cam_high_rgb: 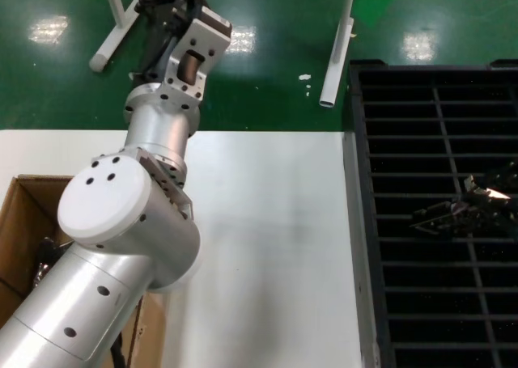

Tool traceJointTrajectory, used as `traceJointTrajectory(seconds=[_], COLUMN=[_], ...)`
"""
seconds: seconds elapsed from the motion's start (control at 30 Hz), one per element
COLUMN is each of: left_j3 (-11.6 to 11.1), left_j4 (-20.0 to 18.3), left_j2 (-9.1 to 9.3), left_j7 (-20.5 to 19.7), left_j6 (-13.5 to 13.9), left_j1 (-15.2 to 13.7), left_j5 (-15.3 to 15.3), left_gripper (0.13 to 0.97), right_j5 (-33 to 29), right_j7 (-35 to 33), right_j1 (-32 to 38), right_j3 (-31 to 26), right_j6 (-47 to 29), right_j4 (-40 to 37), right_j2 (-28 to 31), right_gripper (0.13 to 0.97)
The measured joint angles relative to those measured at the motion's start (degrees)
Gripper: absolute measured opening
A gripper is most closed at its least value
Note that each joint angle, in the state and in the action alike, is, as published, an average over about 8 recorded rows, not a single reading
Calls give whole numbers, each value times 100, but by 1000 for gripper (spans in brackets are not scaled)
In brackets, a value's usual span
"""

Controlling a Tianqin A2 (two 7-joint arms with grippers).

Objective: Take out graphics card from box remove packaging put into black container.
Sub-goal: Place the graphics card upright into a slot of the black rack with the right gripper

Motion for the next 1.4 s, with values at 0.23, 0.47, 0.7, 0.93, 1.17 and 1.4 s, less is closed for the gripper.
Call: traceJointTrajectory(seconds=[0.23, 0.47, 0.7, 0.93, 1.17, 1.4], left_j3=[-13, -79, -158, -209, -208, -195], left_j4=[-26, -146, -329, -416, -380, -330], left_j2=[2, -81, -253, -368, -380, -375], left_j7=[-11, -46, -51, -63, -103, -142], left_j6=[1, -22, -89, -130, -97, -65], left_j1=[42, 161, 294, 362, 358, 357], left_j5=[24, 37, -28, -82, -82, -74], left_gripper=[142, 142, 142, 142, 142, 142], right_j5=[-211, -665, -926, -932, -988, -1096], right_j7=[-6, -65, -132, -161, -176, -225], right_j1=[53, 174, 261, 290, 240, 265], right_j3=[-114, -335, -537, -636, -696, -778], right_j6=[61, 98, -60, -287, -390, -418], right_j4=[0, 0, 1, 1, -7, -96], right_j2=[-119, -445, -674, -736, -790, -939], right_gripper=[192, 192, 192, 192, 192, 192])
